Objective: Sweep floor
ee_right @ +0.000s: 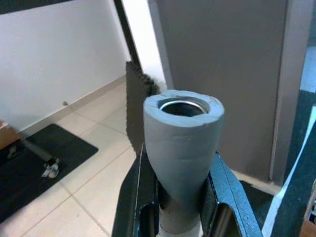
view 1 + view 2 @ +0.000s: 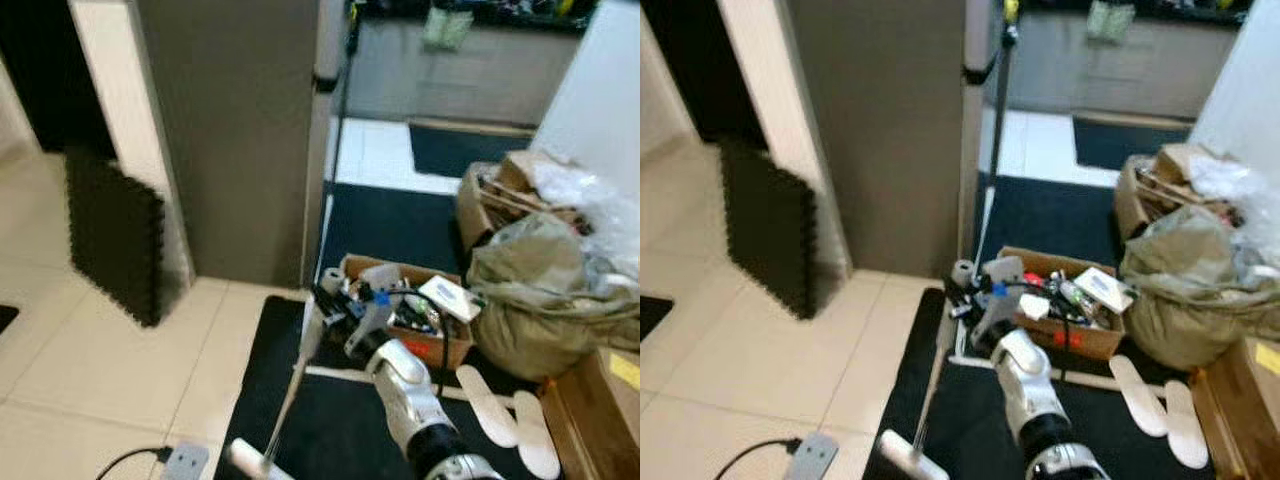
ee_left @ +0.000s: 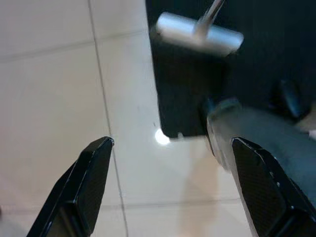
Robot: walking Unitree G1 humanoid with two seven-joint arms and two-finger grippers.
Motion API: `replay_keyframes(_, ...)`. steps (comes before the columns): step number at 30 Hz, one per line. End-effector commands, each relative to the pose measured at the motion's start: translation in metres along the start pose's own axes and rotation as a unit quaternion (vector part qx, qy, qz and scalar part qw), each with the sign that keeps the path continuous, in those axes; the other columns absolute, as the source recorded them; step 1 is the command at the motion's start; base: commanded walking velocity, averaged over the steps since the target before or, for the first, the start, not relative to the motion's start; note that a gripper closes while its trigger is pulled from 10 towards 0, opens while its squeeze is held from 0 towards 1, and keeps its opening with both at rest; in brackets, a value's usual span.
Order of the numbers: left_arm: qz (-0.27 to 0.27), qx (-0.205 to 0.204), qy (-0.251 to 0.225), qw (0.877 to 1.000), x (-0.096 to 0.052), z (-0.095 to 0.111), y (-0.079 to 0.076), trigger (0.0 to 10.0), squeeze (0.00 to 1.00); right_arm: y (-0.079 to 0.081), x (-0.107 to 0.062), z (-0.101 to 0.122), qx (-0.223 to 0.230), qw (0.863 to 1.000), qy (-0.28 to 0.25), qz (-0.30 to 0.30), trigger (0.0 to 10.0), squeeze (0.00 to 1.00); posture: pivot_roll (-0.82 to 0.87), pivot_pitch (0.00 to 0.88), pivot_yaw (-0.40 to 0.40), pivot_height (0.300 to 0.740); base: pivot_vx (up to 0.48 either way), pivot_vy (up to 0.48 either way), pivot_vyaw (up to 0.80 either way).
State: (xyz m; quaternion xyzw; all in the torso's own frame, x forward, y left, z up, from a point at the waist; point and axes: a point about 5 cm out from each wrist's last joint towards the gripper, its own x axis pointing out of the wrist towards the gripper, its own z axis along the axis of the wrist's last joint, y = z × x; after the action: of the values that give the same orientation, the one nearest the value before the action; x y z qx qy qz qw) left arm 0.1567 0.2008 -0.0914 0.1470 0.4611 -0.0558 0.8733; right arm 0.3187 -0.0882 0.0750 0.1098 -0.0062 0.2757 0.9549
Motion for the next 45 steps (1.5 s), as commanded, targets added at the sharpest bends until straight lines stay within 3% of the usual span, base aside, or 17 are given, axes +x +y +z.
replay_keyframes(1,-0.007,0.006,0.006,1.000,-0.001,-0.003,-0.004,10.0,0.00,-0.004,0.001,0.008,-0.002,1.000,-0.018,-0.003,10.0,0.00,0.00,0.000,-0.022,0.740,0.465,0.000,0.00)
replay_keyframes(19,-0.009,0.005,0.008,1.000,-0.001,-0.005,-0.005,10.0,0.00,-0.001,0.007,0.012,-0.009,1.000,-0.015,-0.003,10.0,0.00,0.01,0.000,-0.035,0.740,0.465,0.000,0.13)
replay_keyframes(29,-0.008,0.006,0.010,1.000,-0.002,-0.008,-0.003,10.0,0.00,0.026,0.009,0.009,-0.025,0.995,-0.016,0.097,10.0,0.00,0.03,0.000,-0.044,0.740,0.465,0.000,0.22)
replay_keyframes(34,-0.008,0.005,0.010,1.000,-0.002,-0.008,-0.003,10.0,0.00,0.026,0.010,0.007,-0.021,0.996,-0.009,0.089,10.0,0.00,0.03,0.000,-0.047,0.740,0.465,0.000,0.72)
replay_keyframes(45,-0.006,-0.002,0.014,1.000,-0.003,-0.013,-0.004,10.0,0.00,0.028,0.013,0.005,-0.035,0.996,0.008,0.078,10.0,0.00,0.04,0.000,-0.053,0.740,0.465,0.000,0.00)
